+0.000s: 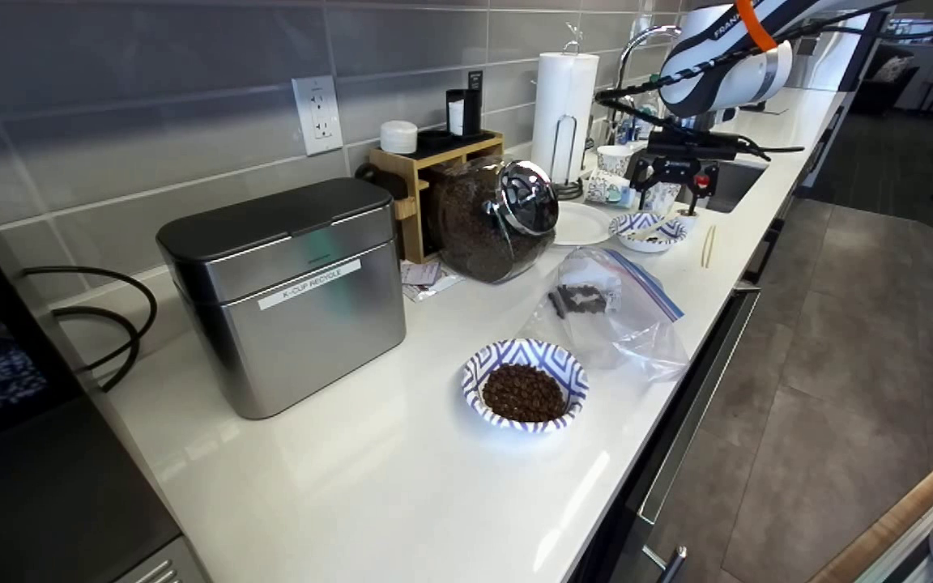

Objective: Remove the white spoon from the bowl and place it on the countertop, get some of the contents from the clear plastic and place them on the white spoon.

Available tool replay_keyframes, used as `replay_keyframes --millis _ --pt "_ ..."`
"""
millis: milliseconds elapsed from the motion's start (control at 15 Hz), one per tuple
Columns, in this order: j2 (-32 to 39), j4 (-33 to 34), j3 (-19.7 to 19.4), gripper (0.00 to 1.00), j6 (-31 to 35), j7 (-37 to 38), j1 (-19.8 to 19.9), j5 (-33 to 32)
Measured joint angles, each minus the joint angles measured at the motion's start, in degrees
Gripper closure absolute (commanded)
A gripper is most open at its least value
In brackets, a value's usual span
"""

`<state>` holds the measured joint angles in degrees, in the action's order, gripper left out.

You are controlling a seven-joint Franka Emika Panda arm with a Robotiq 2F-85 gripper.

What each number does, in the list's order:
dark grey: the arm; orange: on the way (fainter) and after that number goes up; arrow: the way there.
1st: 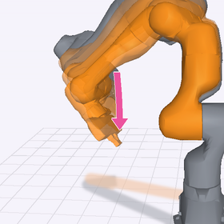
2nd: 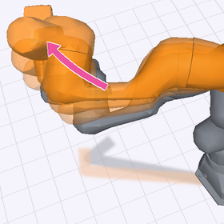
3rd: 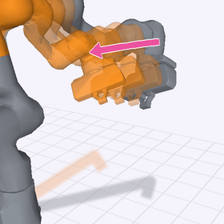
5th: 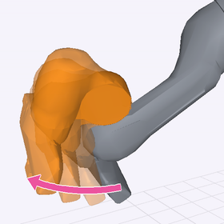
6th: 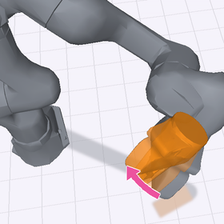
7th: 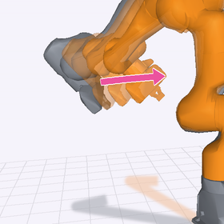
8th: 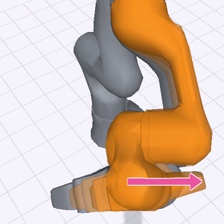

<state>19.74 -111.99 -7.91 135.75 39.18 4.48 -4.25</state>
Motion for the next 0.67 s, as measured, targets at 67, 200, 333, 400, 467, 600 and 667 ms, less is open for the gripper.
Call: replay_keyframes --millis 67,200,333,400,467,600,667 --pt "0.44 0.17 -0.01 0.0 0.0 0.0 -0.06 0.18" --pt "1.24 0.48 -0.02 0.0 0.0 0.0 -0.1 0.47" --pt "1.79 0.77 -0.17 0.0 0.1 0.25 -0.18 0.61" --pt "1.98 0.9 -0.28 0.0 0.16 0.39 -0.25 0.67" --pt "2.16 1.05 -0.37 0.0 0.17 0.52 -0.3 0.71" --pt "2.51 1.21 -0.43 0.0 0.18 0.7 -0.34 0.83" --pt "2.66 1.26 -0.43 0.0 0.18 0.78 -0.35 0.87"
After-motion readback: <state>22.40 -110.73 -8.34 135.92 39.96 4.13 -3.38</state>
